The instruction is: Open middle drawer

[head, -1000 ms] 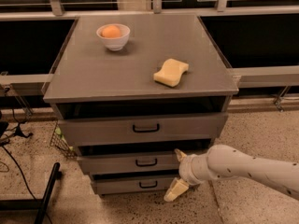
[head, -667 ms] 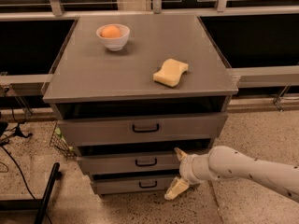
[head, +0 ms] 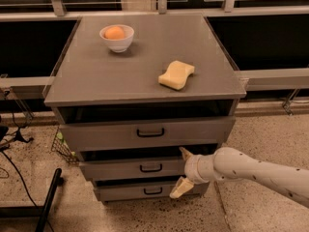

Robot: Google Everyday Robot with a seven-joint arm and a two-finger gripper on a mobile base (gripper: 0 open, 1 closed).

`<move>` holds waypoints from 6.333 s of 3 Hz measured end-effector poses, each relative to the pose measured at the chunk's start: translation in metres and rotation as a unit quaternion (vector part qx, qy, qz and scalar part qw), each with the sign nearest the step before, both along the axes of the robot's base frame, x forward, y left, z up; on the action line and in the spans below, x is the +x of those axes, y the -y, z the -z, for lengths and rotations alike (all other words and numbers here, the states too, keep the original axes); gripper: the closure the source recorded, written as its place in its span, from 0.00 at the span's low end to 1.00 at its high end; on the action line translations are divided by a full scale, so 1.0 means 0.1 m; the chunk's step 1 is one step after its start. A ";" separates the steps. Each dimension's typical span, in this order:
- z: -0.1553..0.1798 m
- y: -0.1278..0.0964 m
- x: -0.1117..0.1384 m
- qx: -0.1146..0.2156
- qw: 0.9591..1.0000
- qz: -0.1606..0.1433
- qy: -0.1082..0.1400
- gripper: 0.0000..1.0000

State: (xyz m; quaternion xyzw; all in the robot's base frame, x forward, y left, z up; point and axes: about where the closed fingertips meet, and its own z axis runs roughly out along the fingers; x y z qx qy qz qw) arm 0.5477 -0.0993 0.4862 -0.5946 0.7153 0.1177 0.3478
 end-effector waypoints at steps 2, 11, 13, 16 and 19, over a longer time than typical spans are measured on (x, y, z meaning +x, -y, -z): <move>0.21 -0.01 0.38 -0.015 1.000 -0.002 -0.009 0.00; 0.32 0.45 -0.49 -0.059 0.974 -0.018 -0.218 0.00; 0.27 0.54 -0.77 -0.071 0.942 -0.031 -0.325 0.00; 0.28 0.49 -0.85 -0.066 0.915 -0.035 -0.396 0.00; -0.03 0.88 -1.44 -0.085 0.913 -0.007 -0.399 0.00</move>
Offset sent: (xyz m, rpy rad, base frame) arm 0.0609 -0.0019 -0.0333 -0.0547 0.0355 -0.0018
